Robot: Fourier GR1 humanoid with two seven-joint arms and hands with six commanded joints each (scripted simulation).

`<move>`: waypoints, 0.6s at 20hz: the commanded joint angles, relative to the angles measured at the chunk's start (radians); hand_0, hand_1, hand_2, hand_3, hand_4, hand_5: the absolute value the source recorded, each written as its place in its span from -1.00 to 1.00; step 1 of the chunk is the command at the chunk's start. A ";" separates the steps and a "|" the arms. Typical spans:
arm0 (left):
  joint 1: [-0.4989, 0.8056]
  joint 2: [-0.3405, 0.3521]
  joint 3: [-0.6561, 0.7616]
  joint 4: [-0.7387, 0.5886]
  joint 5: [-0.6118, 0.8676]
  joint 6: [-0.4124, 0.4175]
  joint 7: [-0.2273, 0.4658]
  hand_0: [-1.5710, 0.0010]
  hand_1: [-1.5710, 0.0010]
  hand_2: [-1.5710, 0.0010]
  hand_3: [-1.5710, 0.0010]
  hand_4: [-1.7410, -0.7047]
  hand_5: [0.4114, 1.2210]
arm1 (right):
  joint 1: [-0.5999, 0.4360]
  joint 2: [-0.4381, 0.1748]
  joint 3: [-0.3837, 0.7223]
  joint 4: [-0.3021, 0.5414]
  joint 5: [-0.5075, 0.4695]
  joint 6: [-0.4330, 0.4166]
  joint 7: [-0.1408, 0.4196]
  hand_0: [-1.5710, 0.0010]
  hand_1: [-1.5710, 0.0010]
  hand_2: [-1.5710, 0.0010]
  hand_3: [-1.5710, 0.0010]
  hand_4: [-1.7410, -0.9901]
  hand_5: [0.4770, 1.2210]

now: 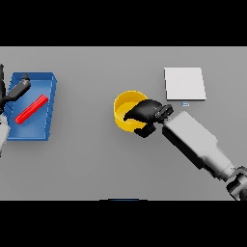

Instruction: Pick up the red beaker and tilt it to pour out 1 green nut into yellow bowl. Pick up the yellow bowl and place it on the metallic measuring scale.

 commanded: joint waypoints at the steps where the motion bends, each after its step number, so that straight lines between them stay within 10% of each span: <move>1: -0.005 -0.004 -0.002 0.004 0.000 -0.001 0.002 1.00 1.00 1.00 1.00 0.90 -0.28 | -0.007 -0.001 -0.001 0.015 -0.005 -0.009 -0.034 0.15 0.17 0.22 0.61 -0.07 0.34; 4: -0.016 0.003 -0.001 0.012 -0.003 -0.005 -0.003 1.00 1.00 1.00 1.00 0.90 -0.28 | -0.012 -0.009 0.003 0.011 -0.021 0.020 -0.071 -0.41 -0.40 -0.38 0.10 -0.51 0.66; 8: -0.012 0.006 -0.004 0.005 -0.005 -0.008 -0.003 1.00 1.00 1.00 1.00 0.92 -0.31 | -0.017 -0.019 0.005 0.010 -0.036 0.035 -0.077 -0.76 -0.75 -0.57 -0.54 -0.80 0.86; 12: -0.017 0.001 -0.010 0.013 -0.007 -0.013 -0.006 1.00 1.00 1.00 1.00 0.94 -0.32 | -0.001 -0.032 0.001 -0.031 -0.053 0.047 -0.044 -0.90 -0.90 -0.64 -0.76 -0.92 0.94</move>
